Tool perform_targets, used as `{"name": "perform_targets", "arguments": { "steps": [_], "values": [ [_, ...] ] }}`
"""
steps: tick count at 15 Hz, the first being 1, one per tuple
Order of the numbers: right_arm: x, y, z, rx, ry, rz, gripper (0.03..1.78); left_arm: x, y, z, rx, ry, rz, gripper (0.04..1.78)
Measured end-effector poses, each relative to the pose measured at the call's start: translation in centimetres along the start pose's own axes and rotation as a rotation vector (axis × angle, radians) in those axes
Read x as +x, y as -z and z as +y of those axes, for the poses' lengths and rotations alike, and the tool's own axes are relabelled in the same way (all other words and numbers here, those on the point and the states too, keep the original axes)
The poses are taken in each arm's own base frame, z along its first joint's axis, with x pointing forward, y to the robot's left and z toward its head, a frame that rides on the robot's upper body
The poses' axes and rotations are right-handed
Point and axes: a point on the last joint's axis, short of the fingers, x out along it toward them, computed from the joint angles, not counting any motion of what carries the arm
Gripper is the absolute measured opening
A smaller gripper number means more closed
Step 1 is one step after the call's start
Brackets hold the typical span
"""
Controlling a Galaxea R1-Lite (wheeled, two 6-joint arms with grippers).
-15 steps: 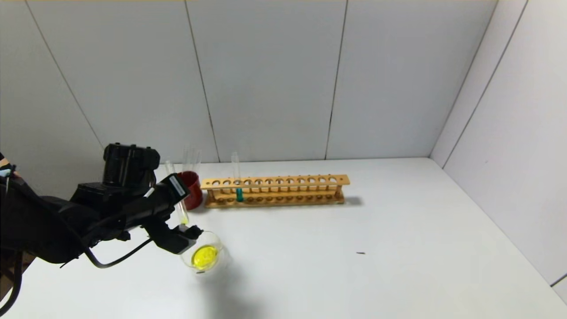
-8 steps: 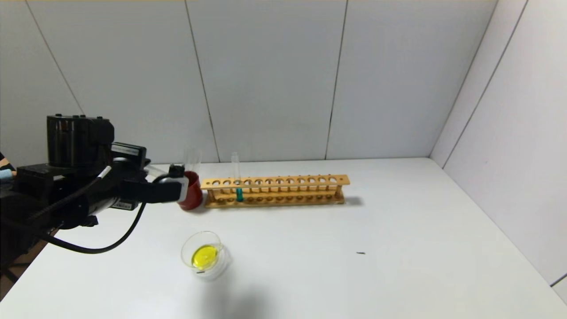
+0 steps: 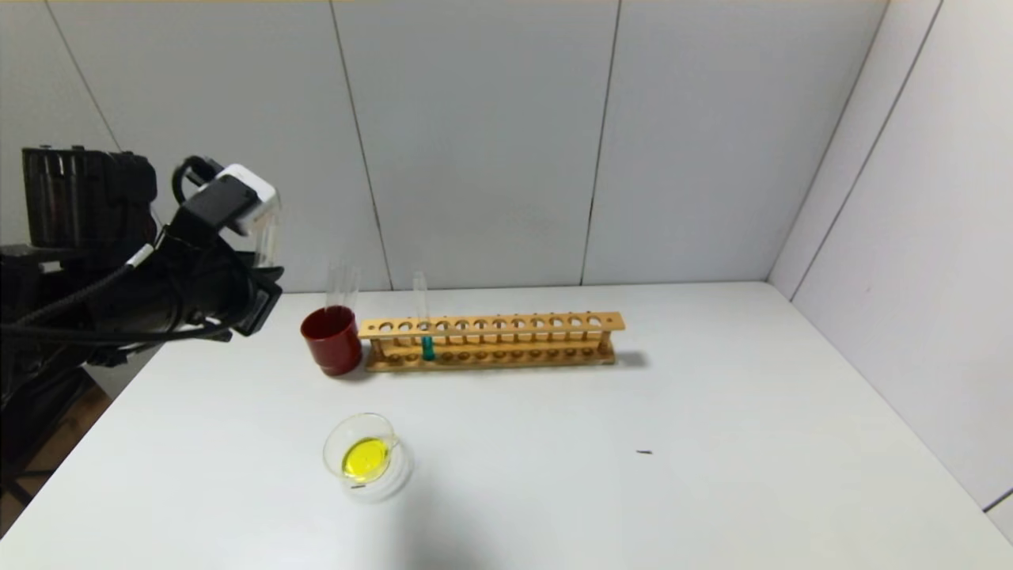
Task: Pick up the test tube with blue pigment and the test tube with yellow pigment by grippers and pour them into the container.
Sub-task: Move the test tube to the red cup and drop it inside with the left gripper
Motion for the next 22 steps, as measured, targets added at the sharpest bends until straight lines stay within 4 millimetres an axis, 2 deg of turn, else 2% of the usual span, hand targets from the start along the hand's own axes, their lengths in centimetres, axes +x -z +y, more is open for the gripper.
{"name": "perform_targets", "arguments": {
  "steps": [1,3,7,15,22],
  "values": [
    [0.0,0.0,0.0,0.0,0.0,0.0,1.75,0.4,-0.6,1.0,-0.13,0.017,-0.04,0.31],
    [0.0,0.0,0.0,0.0,0.0,0.0,1.75,1.5,-0.6,2.8,-0.327,0.036,-0.062,0.31],
    [0.0,0.0,0.0,0.0,0.0,0.0,1.75,4.3,1.0,4.3,-0.412,0.061,-0.047,0.31],
    [0.0,0.0,0.0,0.0,0.0,0.0,1.75,11.7,4.6,3.2,-0.464,0.074,0.0,0.31],
    [0.0,0.0,0.0,0.0,0.0,0.0,1.75,14.6,7.6,1.9,-0.504,0.096,0.098,0.31]
  ]
}}
